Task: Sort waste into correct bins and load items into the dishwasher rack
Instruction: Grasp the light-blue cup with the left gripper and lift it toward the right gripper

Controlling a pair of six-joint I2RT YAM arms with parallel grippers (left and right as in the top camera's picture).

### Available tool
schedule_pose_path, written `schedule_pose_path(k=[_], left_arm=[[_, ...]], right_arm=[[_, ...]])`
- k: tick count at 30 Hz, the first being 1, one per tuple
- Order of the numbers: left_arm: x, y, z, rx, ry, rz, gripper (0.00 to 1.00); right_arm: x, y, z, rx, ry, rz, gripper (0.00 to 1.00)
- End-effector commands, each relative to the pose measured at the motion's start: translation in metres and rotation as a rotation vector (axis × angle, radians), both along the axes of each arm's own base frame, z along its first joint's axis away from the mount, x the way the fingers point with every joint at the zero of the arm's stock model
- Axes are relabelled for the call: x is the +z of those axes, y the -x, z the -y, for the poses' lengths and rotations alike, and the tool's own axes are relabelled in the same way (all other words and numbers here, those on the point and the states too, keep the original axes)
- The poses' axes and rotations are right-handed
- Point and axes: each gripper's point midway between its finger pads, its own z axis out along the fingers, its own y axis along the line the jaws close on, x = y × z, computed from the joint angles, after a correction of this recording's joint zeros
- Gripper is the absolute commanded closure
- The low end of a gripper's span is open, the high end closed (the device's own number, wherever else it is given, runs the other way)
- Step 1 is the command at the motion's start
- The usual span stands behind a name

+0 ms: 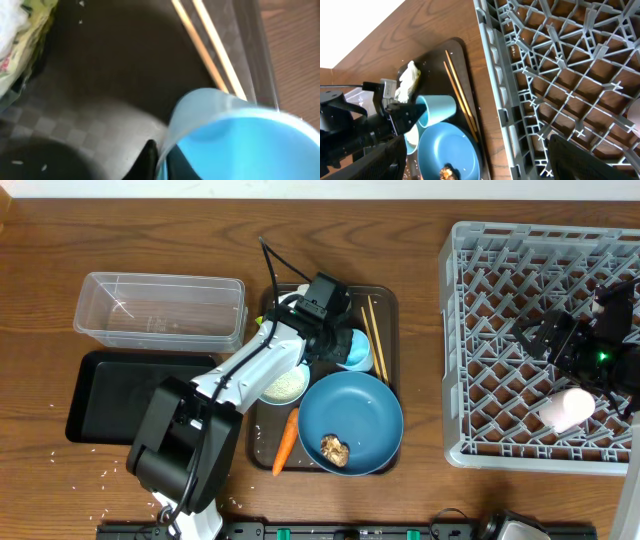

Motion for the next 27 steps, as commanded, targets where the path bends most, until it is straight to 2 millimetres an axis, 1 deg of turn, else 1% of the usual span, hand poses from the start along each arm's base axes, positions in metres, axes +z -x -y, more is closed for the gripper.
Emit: schedule_pose_path(k=[1, 3, 5, 6, 7, 9, 11, 12, 14, 16, 18, 21, 24, 27], left_arm=[[0.002, 0.001, -0.004, -0.007, -0.012, -0.003, 0.94], [0.015, 0.001, -0.013, 0.012, -0.013, -0.006, 0.94], [0.037, -0.001, -0.027, 0.040, -0.004, 0.012, 0.94], [0.059, -0.002, -0.039, 0.068, 0.014, 0.035, 0.93], [0.064, -0.002, -0.041, 0.073, 0.022, 0.041, 0.94], [0.097, 0.003, -0.053, 0.092, 0.103, 0.063, 0.94], [0.129, 0.013, -0.058, 0.079, 0.225, 0.067, 0.94], [0.146, 0.021, -0.059, 0.048, 0.293, 0.068, 0.94], [0.171, 0.035, -0.057, -0.016, 0.412, 0.065, 0.94], [0.203, 0.054, -0.052, -0.109, 0.581, 0.062, 0.94], [0.230, 0.068, -0.049, -0.188, 0.725, 0.061, 0.94], [0.254, 0.084, -0.043, -0.267, 0.860, 0.042, 0.94], [0.273, 0.099, -0.037, -0.348, 0.973, 0.010, 0.94], [0.285, 0.107, -0.035, -0.403, 1.041, 0.000, 0.94]], right_arm=[[0.004, 0.000, -0.003, 0.021, 0.013, 0.011, 0.16], [0.002, 0.001, -0.001, 0.017, 0.023, 0.003, 0.15], [0.001, 0.002, 0.000, 0.024, 0.042, 0.001, 0.14], [0.001, 0.002, 0.000, 0.036, 0.050, 0.005, 0.12], [0.001, 0.002, 0.000, 0.039, 0.052, 0.006, 0.12], [0.002, 0.002, -0.005, 0.068, 0.042, 0.016, 0.12], [0.005, 0.004, -0.015, 0.116, 0.016, 0.030, 0.12], [0.008, 0.004, -0.025, 0.169, 0.000, 0.052, 0.12], [0.013, 0.004, -0.041, 0.248, -0.030, 0.088, 0.12], [0.023, 0.005, -0.067, 0.372, -0.073, 0.148, 0.13], [0.034, 0.009, -0.094, 0.498, -0.119, 0.214, 0.14], [0.056, 0.016, -0.137, 0.697, -0.200, 0.342, 0.16], [0.068, 0.020, -0.166, 0.822, -0.213, 0.426, 0.18], [0.078, 0.027, -0.196, 0.945, -0.205, 0.504, 0.19]])
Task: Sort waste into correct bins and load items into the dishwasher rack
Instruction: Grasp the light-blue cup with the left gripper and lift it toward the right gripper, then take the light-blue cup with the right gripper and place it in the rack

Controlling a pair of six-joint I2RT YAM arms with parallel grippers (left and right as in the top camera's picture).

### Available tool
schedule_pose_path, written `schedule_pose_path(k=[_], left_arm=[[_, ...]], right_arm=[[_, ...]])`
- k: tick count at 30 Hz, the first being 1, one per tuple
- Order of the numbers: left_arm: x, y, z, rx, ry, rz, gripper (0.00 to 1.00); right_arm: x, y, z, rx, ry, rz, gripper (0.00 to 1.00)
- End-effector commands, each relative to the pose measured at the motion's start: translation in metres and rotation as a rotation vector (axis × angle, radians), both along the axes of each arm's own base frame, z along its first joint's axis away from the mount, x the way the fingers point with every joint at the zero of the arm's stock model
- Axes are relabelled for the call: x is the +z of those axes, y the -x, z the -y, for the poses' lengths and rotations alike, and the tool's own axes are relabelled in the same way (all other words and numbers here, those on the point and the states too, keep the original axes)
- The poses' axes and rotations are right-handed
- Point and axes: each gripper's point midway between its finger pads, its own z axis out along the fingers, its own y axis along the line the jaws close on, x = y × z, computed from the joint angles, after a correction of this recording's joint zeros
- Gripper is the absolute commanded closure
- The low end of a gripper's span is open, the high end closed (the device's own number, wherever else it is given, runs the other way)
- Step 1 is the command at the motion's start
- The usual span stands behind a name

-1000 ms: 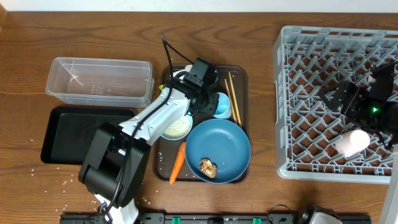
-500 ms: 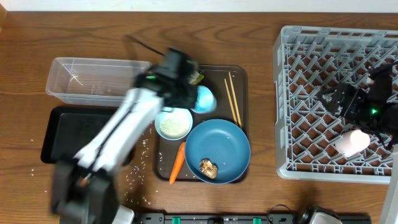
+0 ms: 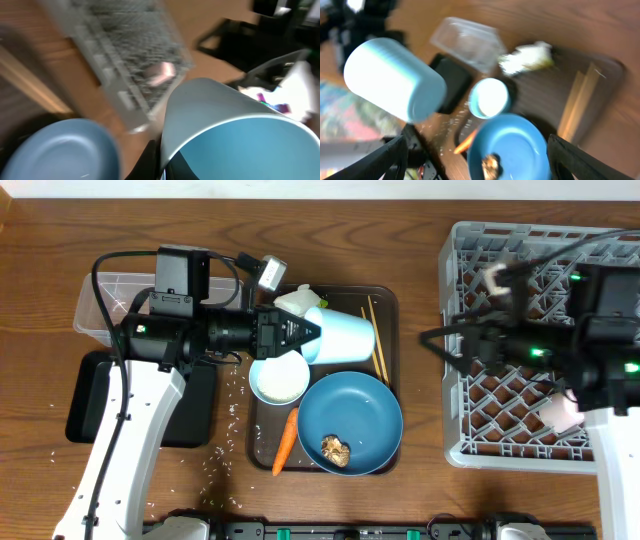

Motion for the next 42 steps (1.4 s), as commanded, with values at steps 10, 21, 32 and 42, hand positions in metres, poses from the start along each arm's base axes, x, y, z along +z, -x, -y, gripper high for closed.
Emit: schedule_pose_path(k=[10, 21, 32, 42], left_arm=[[0.045, 0.030, 0.006, -0.194, 0.239, 0.029, 0.94], [0.047, 0.031, 0.006, -0.197, 0.245, 0.016, 0.94], [0.051, 0.026, 0.007, -0.199, 0.246, 0.059, 0.71], [0.023, -0.012, 0.001, 0.001, 0.062, 0.090, 0.36]], right_arm=[[0.041, 0.061, -0.095, 0.512, -0.089, 0.388, 0.20], [0.044, 0.061, -0.107, 0.538, -0.083, 0.446, 0.39], [0.037, 0.050, -0.100, 0.434, -0.013, 0.393, 0.59], [0.020, 0.011, -0.004, -0.176, 0.226, 0.183, 0.60]])
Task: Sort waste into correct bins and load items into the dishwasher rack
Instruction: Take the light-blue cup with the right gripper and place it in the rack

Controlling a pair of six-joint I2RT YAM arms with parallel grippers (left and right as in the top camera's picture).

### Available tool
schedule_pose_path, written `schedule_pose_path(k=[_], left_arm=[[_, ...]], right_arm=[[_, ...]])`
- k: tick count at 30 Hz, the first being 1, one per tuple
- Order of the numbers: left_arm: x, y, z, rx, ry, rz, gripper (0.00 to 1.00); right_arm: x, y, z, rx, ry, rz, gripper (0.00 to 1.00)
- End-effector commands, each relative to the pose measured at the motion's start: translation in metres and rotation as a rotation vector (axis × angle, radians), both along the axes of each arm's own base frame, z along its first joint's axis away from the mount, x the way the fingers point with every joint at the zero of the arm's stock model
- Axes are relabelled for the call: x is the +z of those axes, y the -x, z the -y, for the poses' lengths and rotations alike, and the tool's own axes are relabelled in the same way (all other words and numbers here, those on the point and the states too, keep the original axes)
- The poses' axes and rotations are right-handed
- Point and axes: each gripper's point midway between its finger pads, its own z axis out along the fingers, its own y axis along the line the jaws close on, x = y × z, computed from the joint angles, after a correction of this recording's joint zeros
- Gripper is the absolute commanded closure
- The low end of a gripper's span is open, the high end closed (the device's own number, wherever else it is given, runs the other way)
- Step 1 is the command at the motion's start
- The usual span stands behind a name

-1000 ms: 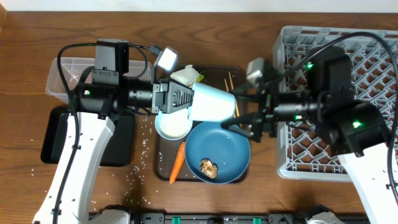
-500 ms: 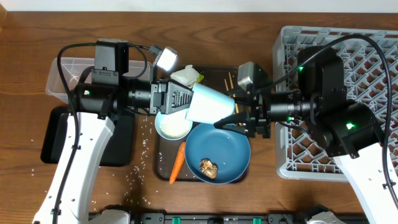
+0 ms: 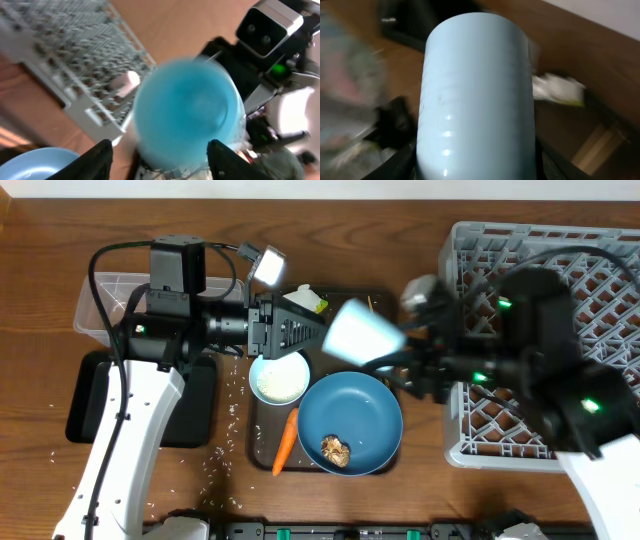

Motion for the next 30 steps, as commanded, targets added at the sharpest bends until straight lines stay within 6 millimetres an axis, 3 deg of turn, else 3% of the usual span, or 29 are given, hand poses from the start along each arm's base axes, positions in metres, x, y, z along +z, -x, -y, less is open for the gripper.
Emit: schedule_pose_path(k=[1, 8, 13, 22, 30], left_arm=[[-0.007, -0.015, -0.005, 0.091, -0.067, -0.004, 0.35], [-0.007, -0.016, -0.005, 0.093, -0.069, -0.002, 0.35], [-0.007, -0.016, -0.005, 0.093, -0.069, -0.003, 0.34], [-0.008, -0.015, -0.005, 0.093, -0.069, -0.008, 0.34], [-0.009, -0.014, -0.005, 0.092, -0.071, -0.018, 0.35]], right_arm=[[-0.001, -0.022, 0.061, -0.387, 0.064, -0.051, 0.59], [-0.031, -0.015, 0.195, -1.021, 0.162, -0.240, 0.59], [-0.055, 0.006, 0.255, -1.299, 0.161, -0.414, 0.60], [-0.088, 0.023, 0.338, -1.601, 0.124, -0.619, 0.56], [-0.121, 0.021, 0.380, -1.694, -0.015, -0.783, 0.58]])
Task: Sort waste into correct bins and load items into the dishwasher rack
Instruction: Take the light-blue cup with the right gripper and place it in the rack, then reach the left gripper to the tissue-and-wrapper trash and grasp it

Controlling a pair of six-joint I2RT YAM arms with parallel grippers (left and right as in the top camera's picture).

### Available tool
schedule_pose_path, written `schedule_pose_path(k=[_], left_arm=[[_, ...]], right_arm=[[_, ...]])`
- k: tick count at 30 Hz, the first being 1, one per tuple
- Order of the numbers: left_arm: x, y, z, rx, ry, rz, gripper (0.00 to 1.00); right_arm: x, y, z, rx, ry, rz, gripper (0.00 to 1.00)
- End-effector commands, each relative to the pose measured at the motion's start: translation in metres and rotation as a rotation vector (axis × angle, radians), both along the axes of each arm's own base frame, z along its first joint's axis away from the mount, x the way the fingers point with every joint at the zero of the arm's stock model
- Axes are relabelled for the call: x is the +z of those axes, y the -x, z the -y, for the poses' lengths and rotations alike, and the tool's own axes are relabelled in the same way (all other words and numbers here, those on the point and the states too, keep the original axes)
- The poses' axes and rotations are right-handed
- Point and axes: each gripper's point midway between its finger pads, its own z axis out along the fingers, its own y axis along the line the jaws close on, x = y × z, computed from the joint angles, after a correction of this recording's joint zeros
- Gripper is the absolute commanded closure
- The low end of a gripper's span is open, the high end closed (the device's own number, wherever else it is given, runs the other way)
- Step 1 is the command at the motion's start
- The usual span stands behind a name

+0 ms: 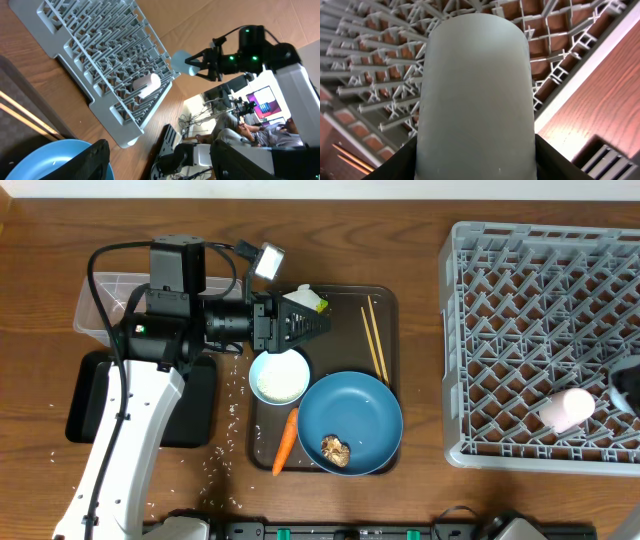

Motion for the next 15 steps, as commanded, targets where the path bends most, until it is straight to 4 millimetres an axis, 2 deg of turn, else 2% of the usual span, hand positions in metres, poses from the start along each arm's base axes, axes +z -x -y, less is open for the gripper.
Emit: schedule_pose_path(k=[1, 9, 15], left_arm=[[0.004, -0.001, -0.002, 0.009, -0.001, 0.009, 0.34], [0.002, 0.000, -0.002, 0.009, -0.004, -0.009, 0.34], [0.002, 0.000, -0.002, 0.009, -0.004, -0.010, 0.34]], right_arm=[[-0.006, -0.006, 0.013, -0.061, -0.067, 0.034, 0.57], [-0.033, 0.001, 0.048, -0.215, -0.163, 0.024, 0.59], [-0.060, 0.006, 0.061, -0.266, -0.247, -0.021, 0.55]])
